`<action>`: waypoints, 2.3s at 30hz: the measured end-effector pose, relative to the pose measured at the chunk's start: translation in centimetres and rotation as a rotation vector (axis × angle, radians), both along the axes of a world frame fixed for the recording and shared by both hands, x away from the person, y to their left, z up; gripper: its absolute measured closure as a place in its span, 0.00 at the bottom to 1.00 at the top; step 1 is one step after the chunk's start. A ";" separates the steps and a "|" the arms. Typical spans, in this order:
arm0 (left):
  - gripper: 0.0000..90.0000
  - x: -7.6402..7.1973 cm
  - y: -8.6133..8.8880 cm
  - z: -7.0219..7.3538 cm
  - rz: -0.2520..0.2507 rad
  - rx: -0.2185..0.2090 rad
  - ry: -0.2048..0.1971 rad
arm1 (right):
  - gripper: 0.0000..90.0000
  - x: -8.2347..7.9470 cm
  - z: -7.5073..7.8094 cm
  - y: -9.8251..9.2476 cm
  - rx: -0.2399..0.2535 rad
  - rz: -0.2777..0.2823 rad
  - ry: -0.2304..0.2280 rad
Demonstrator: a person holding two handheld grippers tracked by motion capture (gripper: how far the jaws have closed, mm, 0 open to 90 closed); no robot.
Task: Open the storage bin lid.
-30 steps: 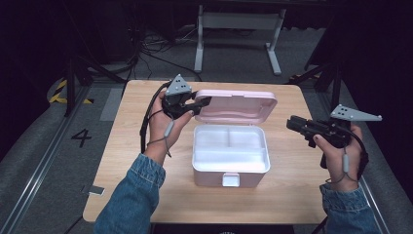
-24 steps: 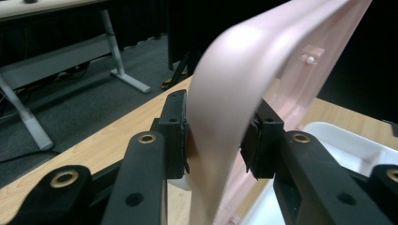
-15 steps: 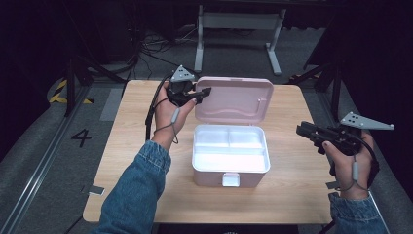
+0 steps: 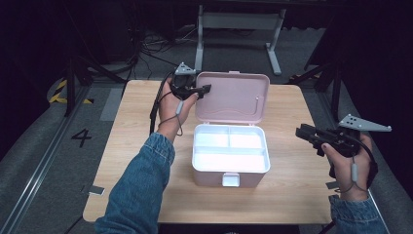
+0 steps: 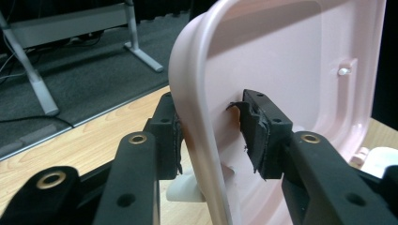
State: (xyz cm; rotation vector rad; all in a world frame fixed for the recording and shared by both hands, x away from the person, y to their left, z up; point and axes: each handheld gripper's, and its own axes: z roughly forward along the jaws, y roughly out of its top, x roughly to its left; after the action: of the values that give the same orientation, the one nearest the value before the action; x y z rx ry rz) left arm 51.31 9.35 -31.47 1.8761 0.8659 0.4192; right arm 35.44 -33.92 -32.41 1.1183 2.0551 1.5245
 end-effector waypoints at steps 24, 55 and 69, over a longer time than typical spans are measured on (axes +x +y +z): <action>0.74 3.4 0.5 -3.5 0.066 0.087 0.103 | 0.75 0.9 -0.9 -0.3 -0.013 -0.011 0.030; 0.84 4.6 0.5 -6.5 0.068 0.153 0.208 | 0.75 1.1 -1.2 -0.7 -0.016 -0.017 0.039; 0.51 1.8 0.7 -3.2 0.039 0.087 0.074 | 0.70 1.5 -1.3 -0.6 -0.026 -0.017 0.049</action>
State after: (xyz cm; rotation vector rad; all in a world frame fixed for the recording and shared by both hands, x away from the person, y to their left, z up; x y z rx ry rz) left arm 53.15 10.09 -34.72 1.9676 0.9480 0.4199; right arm 36.89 -34.52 -33.69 1.1715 2.0856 1.4724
